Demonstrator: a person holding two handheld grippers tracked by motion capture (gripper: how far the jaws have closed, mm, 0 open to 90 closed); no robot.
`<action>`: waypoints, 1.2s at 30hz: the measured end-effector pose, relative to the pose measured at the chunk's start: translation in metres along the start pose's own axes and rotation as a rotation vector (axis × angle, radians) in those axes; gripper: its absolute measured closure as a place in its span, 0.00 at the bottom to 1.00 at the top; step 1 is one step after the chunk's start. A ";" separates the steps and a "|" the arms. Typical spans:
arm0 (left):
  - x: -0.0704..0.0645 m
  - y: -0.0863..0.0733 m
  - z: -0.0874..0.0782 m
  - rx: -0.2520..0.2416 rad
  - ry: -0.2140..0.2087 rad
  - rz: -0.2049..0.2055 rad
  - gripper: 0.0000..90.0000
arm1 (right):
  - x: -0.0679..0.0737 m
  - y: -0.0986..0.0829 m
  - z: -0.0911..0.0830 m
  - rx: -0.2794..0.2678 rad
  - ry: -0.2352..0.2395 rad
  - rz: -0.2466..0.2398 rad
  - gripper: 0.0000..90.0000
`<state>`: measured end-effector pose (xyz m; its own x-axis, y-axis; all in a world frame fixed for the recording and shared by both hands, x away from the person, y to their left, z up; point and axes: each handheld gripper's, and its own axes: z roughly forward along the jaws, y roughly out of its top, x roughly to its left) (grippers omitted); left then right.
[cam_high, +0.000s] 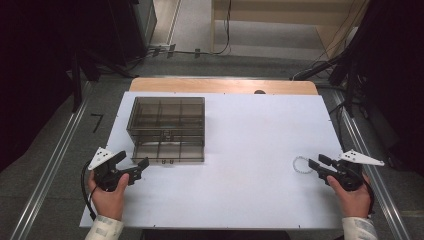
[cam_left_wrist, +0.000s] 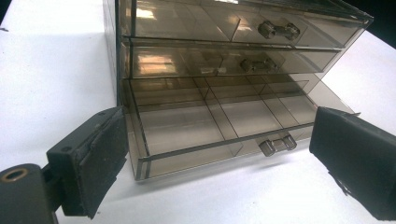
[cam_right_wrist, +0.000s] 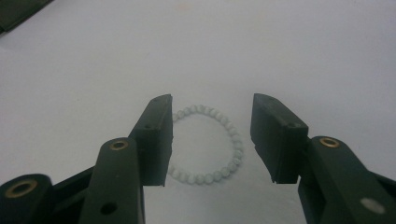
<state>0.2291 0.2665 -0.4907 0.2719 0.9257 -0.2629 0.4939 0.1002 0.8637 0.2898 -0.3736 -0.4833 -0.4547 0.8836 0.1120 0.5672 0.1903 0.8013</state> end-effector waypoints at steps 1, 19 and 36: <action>0.000 0.000 0.000 0.000 0.000 0.000 0.06 | 0.000 0.000 0.000 0.000 0.000 -0.001 0.53; 0.000 0.000 0.000 0.000 -0.001 0.001 0.06 | 0.002 0.000 0.002 0.015 0.009 -0.015 0.53; 0.000 0.000 0.000 0.002 -0.003 0.001 0.06 | 0.008 -0.001 0.009 0.067 0.051 -0.057 0.54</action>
<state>0.2292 0.2664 -0.4908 0.2751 0.9245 -0.2637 0.4958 0.0986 0.8628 0.2920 -0.3629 -0.4886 -0.5213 0.8477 0.0985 0.5833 0.2697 0.7662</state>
